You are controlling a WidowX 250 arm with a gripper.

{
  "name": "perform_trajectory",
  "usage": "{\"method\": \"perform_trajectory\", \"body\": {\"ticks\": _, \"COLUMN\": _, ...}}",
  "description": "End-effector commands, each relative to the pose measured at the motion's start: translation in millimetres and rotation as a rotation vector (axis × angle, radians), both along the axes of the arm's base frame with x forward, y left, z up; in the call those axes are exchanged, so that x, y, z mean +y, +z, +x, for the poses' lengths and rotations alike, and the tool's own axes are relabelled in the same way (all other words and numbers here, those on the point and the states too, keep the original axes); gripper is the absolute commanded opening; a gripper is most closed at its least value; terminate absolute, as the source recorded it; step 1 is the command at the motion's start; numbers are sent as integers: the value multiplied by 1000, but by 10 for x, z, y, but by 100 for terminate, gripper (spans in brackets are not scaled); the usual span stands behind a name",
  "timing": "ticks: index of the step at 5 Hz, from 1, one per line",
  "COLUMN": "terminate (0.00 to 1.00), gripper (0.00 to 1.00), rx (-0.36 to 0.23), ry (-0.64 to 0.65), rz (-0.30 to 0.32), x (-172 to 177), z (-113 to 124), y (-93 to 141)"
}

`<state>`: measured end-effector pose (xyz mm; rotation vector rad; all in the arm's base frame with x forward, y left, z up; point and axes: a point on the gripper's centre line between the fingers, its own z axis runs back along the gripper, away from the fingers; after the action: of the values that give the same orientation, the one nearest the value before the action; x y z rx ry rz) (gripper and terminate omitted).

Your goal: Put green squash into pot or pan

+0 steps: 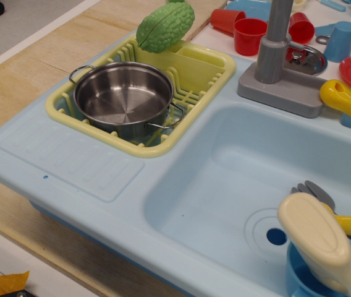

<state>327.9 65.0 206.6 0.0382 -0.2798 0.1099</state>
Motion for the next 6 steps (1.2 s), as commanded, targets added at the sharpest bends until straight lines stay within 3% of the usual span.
{"method": "perform_trajectory", "body": {"ticks": 1, "terminate": 0, "gripper": 100, "rx": 0, "ry": 0, "rz": 0, "x": 0, "z": 0, "y": 0}}
{"method": "perform_trajectory", "body": {"ticks": 4, "terminate": 0, "gripper": 100, "rx": 10, "ry": -49, "rz": -24, "x": -43, "z": 289, "y": -214}}
{"method": "perform_trajectory", "body": {"ticks": 6, "terminate": 0, "gripper": 100, "rx": 38, "ry": -70, "rz": -71, "x": -105, "z": 424, "y": -391}}
